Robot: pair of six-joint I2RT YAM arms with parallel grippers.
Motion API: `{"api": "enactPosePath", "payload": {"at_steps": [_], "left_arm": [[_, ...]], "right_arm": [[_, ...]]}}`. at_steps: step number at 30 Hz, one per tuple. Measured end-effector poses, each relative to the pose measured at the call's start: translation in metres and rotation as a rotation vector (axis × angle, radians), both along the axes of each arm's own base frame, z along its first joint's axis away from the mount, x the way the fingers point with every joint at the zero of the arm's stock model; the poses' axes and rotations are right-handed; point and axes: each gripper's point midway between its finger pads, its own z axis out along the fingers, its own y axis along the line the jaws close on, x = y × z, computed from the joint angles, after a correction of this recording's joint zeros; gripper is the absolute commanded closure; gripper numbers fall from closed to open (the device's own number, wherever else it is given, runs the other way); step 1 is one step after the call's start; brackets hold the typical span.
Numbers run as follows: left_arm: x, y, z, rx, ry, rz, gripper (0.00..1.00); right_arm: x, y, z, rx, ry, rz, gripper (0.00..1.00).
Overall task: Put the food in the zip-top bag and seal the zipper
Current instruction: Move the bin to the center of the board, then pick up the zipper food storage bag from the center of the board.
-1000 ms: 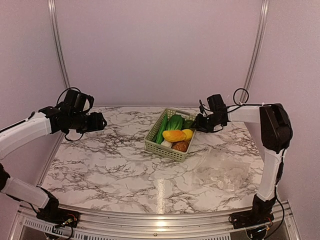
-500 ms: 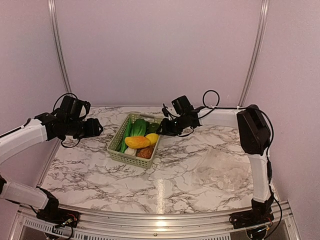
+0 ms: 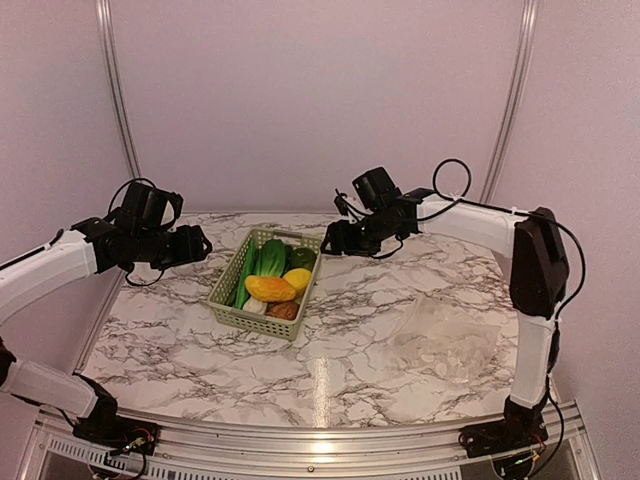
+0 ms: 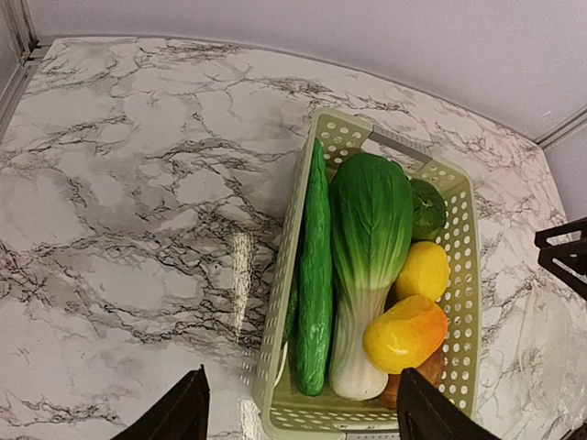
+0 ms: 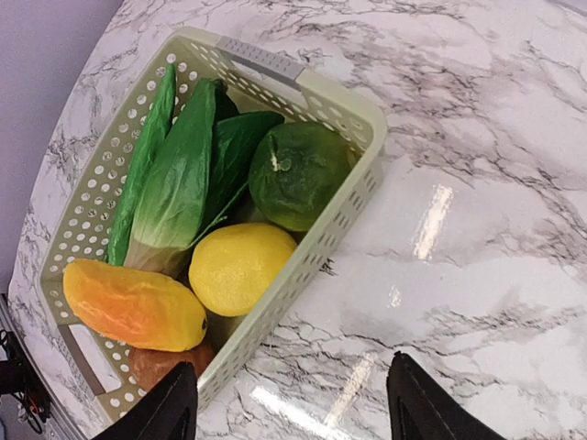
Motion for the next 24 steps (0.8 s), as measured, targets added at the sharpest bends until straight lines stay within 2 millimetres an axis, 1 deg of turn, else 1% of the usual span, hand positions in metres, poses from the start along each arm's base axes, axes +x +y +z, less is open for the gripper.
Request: {"api": "enactPosePath", "payload": {"at_steps": [1,3,5,6,7,8,9,11,14,16,18,21,24], "left_arm": [[0.004,-0.003,0.005,-0.010,-0.011,-0.004,0.28],[0.014,-0.012,0.017,-0.036,-0.031,-0.019,0.28],[0.020,-0.021,0.023,-0.060,-0.039,-0.036,0.29],[0.023,-0.026,0.025,-0.074,-0.039,-0.051,0.29],[0.026,-0.031,0.026,-0.086,-0.036,-0.062,0.29],[0.027,-0.034,0.026,-0.093,-0.033,-0.071,0.29],[0.028,-0.038,0.025,-0.105,-0.030,-0.081,0.30],[0.028,-0.042,0.020,-0.115,-0.013,-0.093,0.33],[0.028,-0.046,0.017,-0.130,0.002,-0.094,0.34],[0.029,-0.046,0.014,-0.134,0.011,-0.088,0.34],[0.030,-0.047,0.009,-0.139,0.028,-0.084,0.34],[0.030,-0.050,0.004,-0.152,0.045,-0.086,0.34],[0.029,-0.053,0.001,-0.171,0.050,-0.087,0.34]], "right_arm": [[-0.005,-0.009,0.011,-0.011,-0.011,-0.017,0.34],[-0.014,-0.034,0.036,-0.049,-0.043,-0.082,0.36],[-0.021,-0.057,0.053,-0.087,-0.059,-0.155,0.37],[-0.024,-0.071,0.057,-0.118,-0.061,-0.203,0.37],[-0.030,-0.083,0.057,-0.146,-0.046,-0.236,0.37],[-0.034,-0.096,0.054,-0.185,-0.033,-0.276,0.37],[-0.042,-0.108,0.045,-0.226,0.000,-0.307,0.37],[-0.057,-0.128,0.023,-0.316,0.069,-0.358,0.36],[-0.083,-0.155,-0.010,-0.439,0.183,-0.407,0.38],[-0.096,-0.168,-0.022,-0.499,0.232,-0.438,0.40],[-0.107,-0.182,-0.029,-0.560,0.273,-0.481,0.42],[-0.114,-0.195,-0.039,-0.630,0.304,-0.522,0.46],[-0.118,-0.205,-0.058,-0.695,0.350,-0.551,0.50]]}}
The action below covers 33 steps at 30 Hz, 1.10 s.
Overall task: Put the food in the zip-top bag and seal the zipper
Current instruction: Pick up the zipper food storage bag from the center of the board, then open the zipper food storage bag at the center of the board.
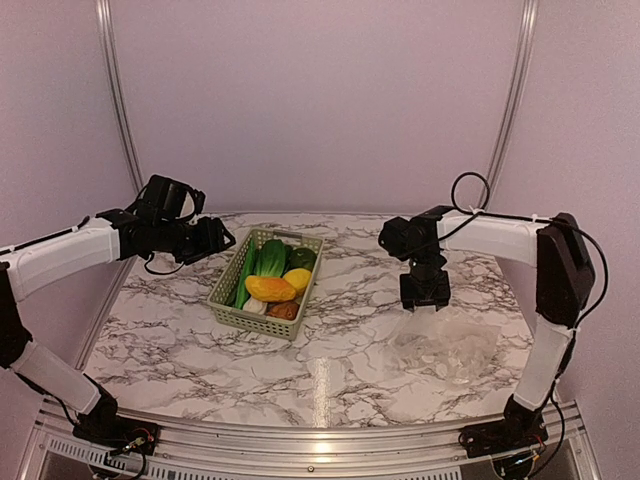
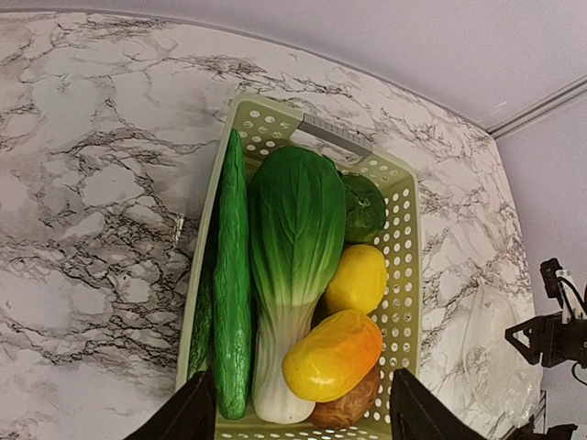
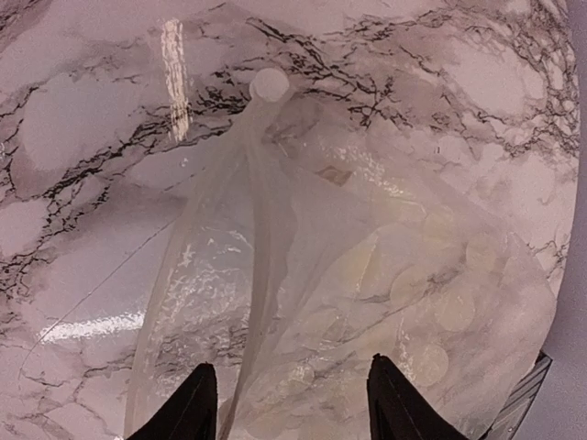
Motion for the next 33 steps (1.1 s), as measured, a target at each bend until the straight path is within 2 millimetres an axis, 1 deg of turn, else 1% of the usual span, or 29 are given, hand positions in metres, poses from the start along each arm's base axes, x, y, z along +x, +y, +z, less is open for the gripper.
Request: {"api": "enactPosePath", "payload": {"at_steps": [1,3,4,5,6,7,11,14,16,17,18,19,21,23,25,26,27,29,33], "left_arm": [[-0.001,-0.001,-0.002,-0.004,0.004,-0.001,0.34],[-0.002,-0.001,-0.006,-0.007,0.013,-0.003,0.34],[-0.003,-0.001,-0.008,-0.009,0.018,-0.002,0.34],[-0.004,-0.001,-0.010,-0.010,0.023,-0.001,0.35],[-0.004,-0.001,-0.011,-0.014,0.026,-0.001,0.36],[-0.005,-0.001,-0.013,-0.016,0.029,-0.002,0.36],[-0.008,-0.004,-0.016,-0.038,0.031,-0.007,0.40],[-0.011,-0.007,-0.013,-0.056,0.027,-0.006,0.41],[-0.012,-0.011,-0.007,-0.075,0.015,-0.008,0.40],[-0.012,-0.015,-0.004,-0.088,0.013,-0.009,0.40],[-0.013,-0.018,-0.001,-0.097,0.011,-0.013,0.40],[-0.013,-0.024,0.004,-0.111,0.007,-0.021,0.40],[-0.012,-0.039,0.017,-0.139,-0.010,-0.046,0.39],[-0.009,-0.064,0.038,-0.180,-0.045,-0.089,0.38],[-0.008,-0.087,0.058,-0.219,-0.080,-0.133,0.38],[-0.007,-0.103,0.070,-0.245,-0.105,-0.164,0.38],[-0.007,-0.113,0.077,-0.259,-0.119,-0.183,0.38],[-0.010,-0.139,0.089,-0.284,-0.141,-0.233,0.38],[-0.012,-0.180,0.099,-0.301,-0.154,-0.311,0.37]], "right_arm": [[0.000,-0.002,-0.006,-0.016,0.013,-0.009,0.52],[0.001,-0.005,-0.018,-0.044,0.038,-0.021,0.60],[0.004,-0.005,-0.018,-0.050,0.038,-0.026,0.71],[0.008,-0.007,-0.023,-0.068,0.046,-0.034,0.83],[0.014,-0.006,-0.023,-0.076,0.040,-0.033,0.97],[0.020,-0.005,-0.022,-0.076,0.030,-0.039,1.00],[0.038,0.002,-0.012,-0.051,-0.009,-0.036,1.00],[0.053,0.017,0.007,-0.001,-0.054,0.013,1.00],[0.067,0.035,0.029,0.050,-0.116,0.074,1.00],[0.075,0.049,0.049,0.093,-0.170,0.126,1.00],[0.079,0.059,0.063,0.125,-0.211,0.167,1.00],[0.082,0.072,0.082,0.171,-0.260,0.219,1.00],[0.080,0.090,0.118,0.247,-0.345,0.308,1.00],[0.073,0.099,0.144,0.293,-0.400,0.371,1.00],[0.070,0.103,0.164,0.329,-0.447,0.410,1.00],[0.070,0.104,0.168,0.339,-0.460,0.422,1.00],[0.070,0.106,0.170,0.346,-0.465,0.428,1.00],[0.070,0.109,0.167,0.359,-0.467,0.441,1.00],[0.069,0.114,0.159,0.377,-0.452,0.463,1.00]]}}
